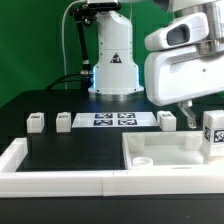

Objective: Assemble square table

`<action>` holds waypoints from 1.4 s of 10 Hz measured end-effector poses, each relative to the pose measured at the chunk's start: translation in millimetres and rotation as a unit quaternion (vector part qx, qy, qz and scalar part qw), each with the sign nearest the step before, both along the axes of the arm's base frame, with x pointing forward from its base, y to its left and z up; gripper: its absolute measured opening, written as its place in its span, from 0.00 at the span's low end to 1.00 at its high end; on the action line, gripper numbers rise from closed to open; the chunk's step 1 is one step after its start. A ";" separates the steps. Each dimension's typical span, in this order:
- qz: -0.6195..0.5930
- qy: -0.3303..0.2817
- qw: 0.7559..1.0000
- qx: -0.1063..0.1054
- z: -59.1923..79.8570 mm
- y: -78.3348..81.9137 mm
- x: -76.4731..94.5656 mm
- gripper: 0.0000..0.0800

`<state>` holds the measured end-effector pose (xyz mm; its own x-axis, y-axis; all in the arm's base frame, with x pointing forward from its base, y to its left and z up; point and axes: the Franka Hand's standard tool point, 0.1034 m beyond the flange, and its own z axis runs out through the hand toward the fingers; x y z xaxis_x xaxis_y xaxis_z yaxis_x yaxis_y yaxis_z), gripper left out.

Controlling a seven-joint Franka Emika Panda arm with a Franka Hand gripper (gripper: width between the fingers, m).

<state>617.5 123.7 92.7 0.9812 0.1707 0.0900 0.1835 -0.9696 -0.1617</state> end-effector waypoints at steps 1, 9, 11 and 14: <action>0.007 0.036 0.999 0.003 1.3 3.6 -1.3 0.81; -0.054 0.032 0.998 -0.020 -6.7 -1.5 -0.8 0.81; -0.048 0.031 0.998 -0.020 -6.7 -2.8 -0.4 0.62; -0.035 0.029 0.999 -0.022 -7.6 -9.2 1.0 0.37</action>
Offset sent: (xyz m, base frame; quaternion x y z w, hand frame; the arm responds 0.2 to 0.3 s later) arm -0.0001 -0.0374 -0.0070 -0.1281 -0.0116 0.0919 0.9874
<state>618.5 114.5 85.0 0.9943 0.1033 0.0272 0.1059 -0.9864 -0.1259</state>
